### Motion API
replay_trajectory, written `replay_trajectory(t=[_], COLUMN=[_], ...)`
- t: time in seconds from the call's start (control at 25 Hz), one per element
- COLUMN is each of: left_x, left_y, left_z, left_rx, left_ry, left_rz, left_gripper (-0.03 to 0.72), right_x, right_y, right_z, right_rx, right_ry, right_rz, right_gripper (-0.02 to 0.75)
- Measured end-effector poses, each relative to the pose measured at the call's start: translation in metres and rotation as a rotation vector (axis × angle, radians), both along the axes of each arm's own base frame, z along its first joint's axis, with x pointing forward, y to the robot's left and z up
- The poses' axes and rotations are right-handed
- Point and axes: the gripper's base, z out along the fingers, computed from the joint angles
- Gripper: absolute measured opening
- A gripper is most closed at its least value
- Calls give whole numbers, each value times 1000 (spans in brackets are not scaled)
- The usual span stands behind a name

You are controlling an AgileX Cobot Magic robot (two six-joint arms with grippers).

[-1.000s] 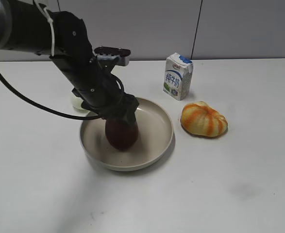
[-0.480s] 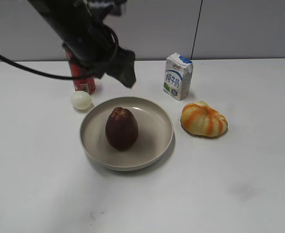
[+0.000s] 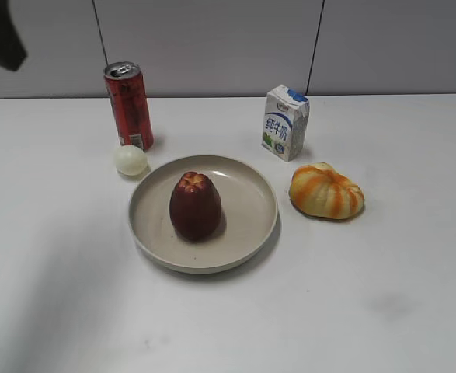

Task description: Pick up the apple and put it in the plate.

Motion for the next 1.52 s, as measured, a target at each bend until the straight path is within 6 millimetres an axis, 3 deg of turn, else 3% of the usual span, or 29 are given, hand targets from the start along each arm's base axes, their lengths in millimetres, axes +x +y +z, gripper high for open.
replay_trajectory(t=[0.2, 0.48, 0.6, 0.8, 1.0, 1.52], left_x=[-57, -160, -201, -247, -269, -270], left_y=[41, 62, 69, 81, 88, 88], left_z=[-23, -64, -72, -86, -91, -92], left_rx=[8, -16, -50, -63, -65, -69], left_ry=[48, 1, -150, -407, -550, -554], left_rz=[116, 155, 160, 174, 184, 186], left_gripper=[603, 594, 594, 594, 592, 588], right_x=[0, 0, 0, 0, 0, 0], right_y=[0, 0, 0, 0, 0, 0], right_z=[0, 0, 0, 0, 0, 0], right_rx=[0, 0, 0, 0, 0, 0], right_ry=[0, 0, 0, 0, 0, 0], right_rz=[0, 0, 0, 0, 0, 0], right_gripper=[585, 585, 585, 585, 585, 585])
